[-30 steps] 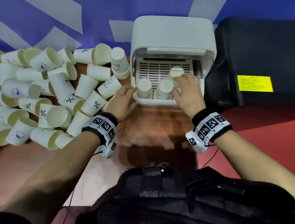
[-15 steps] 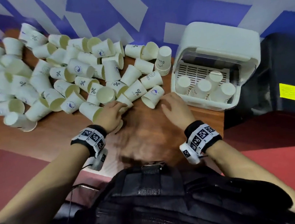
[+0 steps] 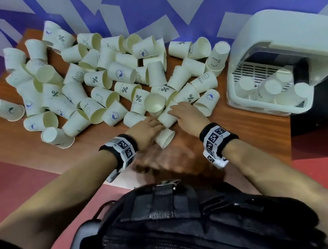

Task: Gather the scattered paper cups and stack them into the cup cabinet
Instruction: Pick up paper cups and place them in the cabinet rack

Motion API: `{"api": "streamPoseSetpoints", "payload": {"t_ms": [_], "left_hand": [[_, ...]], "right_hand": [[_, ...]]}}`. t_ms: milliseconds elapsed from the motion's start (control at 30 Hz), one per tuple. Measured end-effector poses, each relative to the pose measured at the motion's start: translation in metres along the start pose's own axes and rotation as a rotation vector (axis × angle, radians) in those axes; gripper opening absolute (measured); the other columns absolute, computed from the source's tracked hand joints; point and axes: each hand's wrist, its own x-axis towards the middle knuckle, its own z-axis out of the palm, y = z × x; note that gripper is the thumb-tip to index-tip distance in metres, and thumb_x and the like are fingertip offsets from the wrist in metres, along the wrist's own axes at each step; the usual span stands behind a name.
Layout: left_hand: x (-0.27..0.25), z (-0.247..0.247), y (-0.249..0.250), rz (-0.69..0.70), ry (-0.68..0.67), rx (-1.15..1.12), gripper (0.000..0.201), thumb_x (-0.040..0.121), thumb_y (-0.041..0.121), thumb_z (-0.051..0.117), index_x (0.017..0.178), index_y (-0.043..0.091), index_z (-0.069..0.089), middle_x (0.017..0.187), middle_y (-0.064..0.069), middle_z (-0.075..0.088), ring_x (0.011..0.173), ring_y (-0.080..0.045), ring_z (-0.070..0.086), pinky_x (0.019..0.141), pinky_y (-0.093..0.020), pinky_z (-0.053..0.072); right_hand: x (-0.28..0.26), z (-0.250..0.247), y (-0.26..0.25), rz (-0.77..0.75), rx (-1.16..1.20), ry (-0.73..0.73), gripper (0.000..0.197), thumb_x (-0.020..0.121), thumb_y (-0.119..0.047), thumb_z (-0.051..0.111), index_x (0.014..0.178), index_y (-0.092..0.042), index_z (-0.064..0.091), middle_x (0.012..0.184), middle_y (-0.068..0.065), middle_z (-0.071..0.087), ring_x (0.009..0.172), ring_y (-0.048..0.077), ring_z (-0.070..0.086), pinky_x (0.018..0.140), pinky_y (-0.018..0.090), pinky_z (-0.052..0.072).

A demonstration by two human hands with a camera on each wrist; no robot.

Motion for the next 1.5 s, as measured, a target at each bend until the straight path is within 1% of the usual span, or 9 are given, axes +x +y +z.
{"api": "streamPoseSetpoints", "payload": {"t_ms": [200, 300, 567, 667, 800, 933, 1167, 1300, 1500], "left_hand": [[-0.005, 0.008, -0.016, 0.12, -0.05, 0.075, 0.047, 0.085, 0.007, 0.062, 0.131, 0.011, 0.056, 0.123, -0.017, 0.059, 0.115, -0.04, 0.05, 0.094, -0.051, 0.047], [-0.004, 0.013, -0.017, 0.111, -0.123, 0.127, 0.054, 0.093, 0.015, 0.049, 0.145, 0.022, 0.037, 0.14, -0.012, 0.045, 0.128, -0.034, 0.039, 0.104, -0.046, 0.038], [-0.014, 0.035, -0.022, 0.108, -0.148, 0.075, 0.062, 0.092, 0.022, 0.055, 0.148, 0.028, 0.031, 0.127, -0.013, 0.047, 0.11, -0.031, 0.045, 0.092, -0.038, 0.035], [-0.019, 0.044, -0.026, 0.085, -0.161, 0.01, 0.066, 0.092, 0.028, 0.057, 0.149, 0.033, 0.025, 0.129, -0.012, 0.043, 0.11, -0.03, 0.048, 0.089, -0.039, 0.038], [-0.019, 0.053, -0.027, 0.051, -0.213, -0.101, 0.071, 0.092, 0.034, 0.058, 0.149, 0.041, 0.017, 0.131, -0.01, 0.043, 0.112, -0.028, 0.049, 0.091, -0.036, 0.04], [-0.012, 0.053, -0.021, 0.043, -0.191, -0.187, 0.076, 0.087, 0.038, 0.062, 0.148, 0.043, 0.018, 0.121, -0.008, 0.044, 0.103, -0.027, 0.052, 0.087, -0.035, 0.044], [0.016, 0.024, -0.008, 0.051, -0.037, -0.25, 0.077, 0.083, 0.035, 0.069, 0.147, 0.02, 0.029, 0.13, -0.009, 0.04, 0.112, -0.028, 0.05, 0.097, -0.039, 0.039], [0.039, 0.003, -0.004, 0.056, 0.028, -0.276, 0.071, 0.082, 0.039, 0.072, 0.142, 0.017, 0.04, 0.13, -0.011, 0.042, 0.117, -0.028, 0.047, 0.101, -0.042, 0.039], [0.08, -0.029, 0.016, 0.034, 0.097, -0.298, 0.071, 0.082, 0.041, 0.071, 0.142, 0.017, 0.042, 0.139, -0.01, 0.049, 0.127, -0.028, 0.043, 0.103, -0.035, 0.032]], "right_hand": [[0.013, 0.005, -0.002, 0.05, -0.279, -0.115, 0.052, 0.094, -0.008, 0.041, 0.141, -0.031, 0.044, 0.156, 0.0, 0.028, 0.143, 0.03, 0.016, 0.116, 0.048, 0.011], [0.013, 0.009, -0.005, 0.033, -0.377, -0.14, 0.057, 0.092, -0.009, 0.043, 0.143, -0.032, 0.039, 0.157, 0.002, 0.024, 0.145, 0.032, 0.007, 0.117, 0.055, -0.002], [0.007, 0.025, -0.012, -0.065, -0.496, -0.238, 0.062, 0.089, -0.005, 0.046, 0.146, -0.023, 0.031, 0.144, 0.006, 0.04, 0.137, 0.028, 0.028, 0.114, 0.056, -0.005], [-0.003, 0.036, -0.009, -0.001, -0.449, -0.274, 0.066, 0.089, -0.011, 0.049, 0.149, -0.025, 0.026, 0.141, 0.01, 0.04, 0.129, 0.032, 0.034, 0.116, 0.053, 0.001], [-0.025, 0.045, -0.004, 0.187, -0.228, -0.293, 0.07, 0.089, -0.023, 0.059, 0.149, -0.032, 0.024, 0.135, 0.01, 0.041, 0.12, 0.034, 0.041, 0.107, 0.043, 0.027], [-0.048, 0.044, 0.004, 0.396, 0.136, -0.093, 0.079, 0.083, -0.025, 0.069, 0.148, -0.031, 0.026, 0.131, 0.009, 0.045, 0.119, 0.033, 0.044, 0.103, 0.044, 0.036], [-0.087, 0.008, 0.023, 0.679, 0.645, 0.354, 0.081, 0.081, -0.024, 0.075, 0.147, -0.019, 0.029, 0.143, 0.007, 0.044, 0.126, 0.02, 0.043, 0.102, 0.029, 0.034], [-0.108, -0.005, 0.039, 0.78, 0.83, 0.525, 0.083, 0.08, -0.026, 0.076, 0.148, -0.02, 0.028, 0.141, 0.011, 0.045, 0.125, 0.026, 0.048, 0.105, 0.041, 0.041], [-0.137, -0.025, 0.055, 0.799, 0.932, 0.723, 0.062, 0.081, -0.023, 0.076, 0.134, -0.013, 0.046, 0.113, 0.0, 0.054, 0.1, 0.013, 0.055, 0.076, 0.019, 0.045]]}}
